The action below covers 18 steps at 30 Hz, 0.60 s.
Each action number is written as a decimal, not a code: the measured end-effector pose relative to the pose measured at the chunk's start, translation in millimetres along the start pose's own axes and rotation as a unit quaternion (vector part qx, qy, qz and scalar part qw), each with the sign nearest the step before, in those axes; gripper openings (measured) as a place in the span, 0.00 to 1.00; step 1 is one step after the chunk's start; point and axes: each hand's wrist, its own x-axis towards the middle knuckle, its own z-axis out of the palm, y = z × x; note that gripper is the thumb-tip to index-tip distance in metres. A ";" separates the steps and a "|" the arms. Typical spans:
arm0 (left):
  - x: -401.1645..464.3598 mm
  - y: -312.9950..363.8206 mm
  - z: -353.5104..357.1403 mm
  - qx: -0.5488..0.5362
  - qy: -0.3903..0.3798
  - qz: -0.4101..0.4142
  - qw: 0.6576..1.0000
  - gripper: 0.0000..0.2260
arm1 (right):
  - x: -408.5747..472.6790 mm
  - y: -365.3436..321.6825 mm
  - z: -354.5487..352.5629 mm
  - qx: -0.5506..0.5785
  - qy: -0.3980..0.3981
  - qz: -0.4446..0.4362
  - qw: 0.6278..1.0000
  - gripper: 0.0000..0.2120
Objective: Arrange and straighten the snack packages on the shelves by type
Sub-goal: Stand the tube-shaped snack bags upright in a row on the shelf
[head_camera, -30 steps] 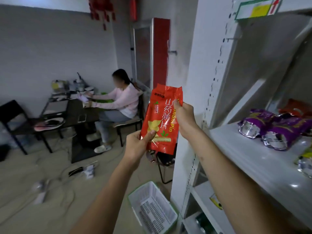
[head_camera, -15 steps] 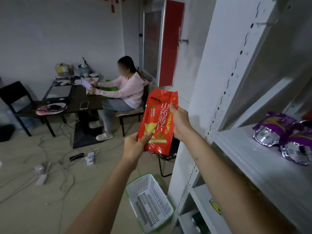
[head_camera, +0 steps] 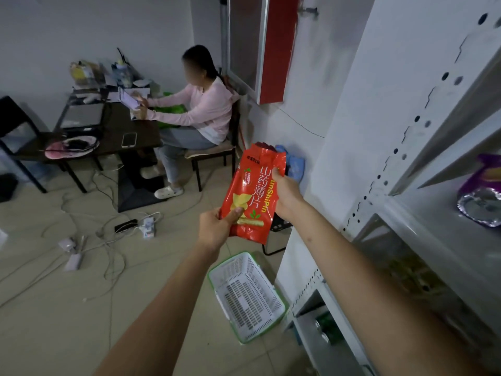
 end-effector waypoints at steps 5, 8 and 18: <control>23.1 -25.4 1.4 0.002 0.022 -0.046 0.999 0.10 | 34.0 20.7 -3.9 -0.006 -0.014 0.046 0.999 0.13; 35.8 -44.0 1.0 0.002 0.027 -0.078 0.997 0.14 | 54.7 34.2 -5.7 -0.023 -0.016 0.062 0.998 0.15; 91.9 -75.8 -21.1 0.027 0.020 -0.134 0.990 0.13 | 107.1 75.7 6.6 -0.045 0.011 0.133 0.990 0.15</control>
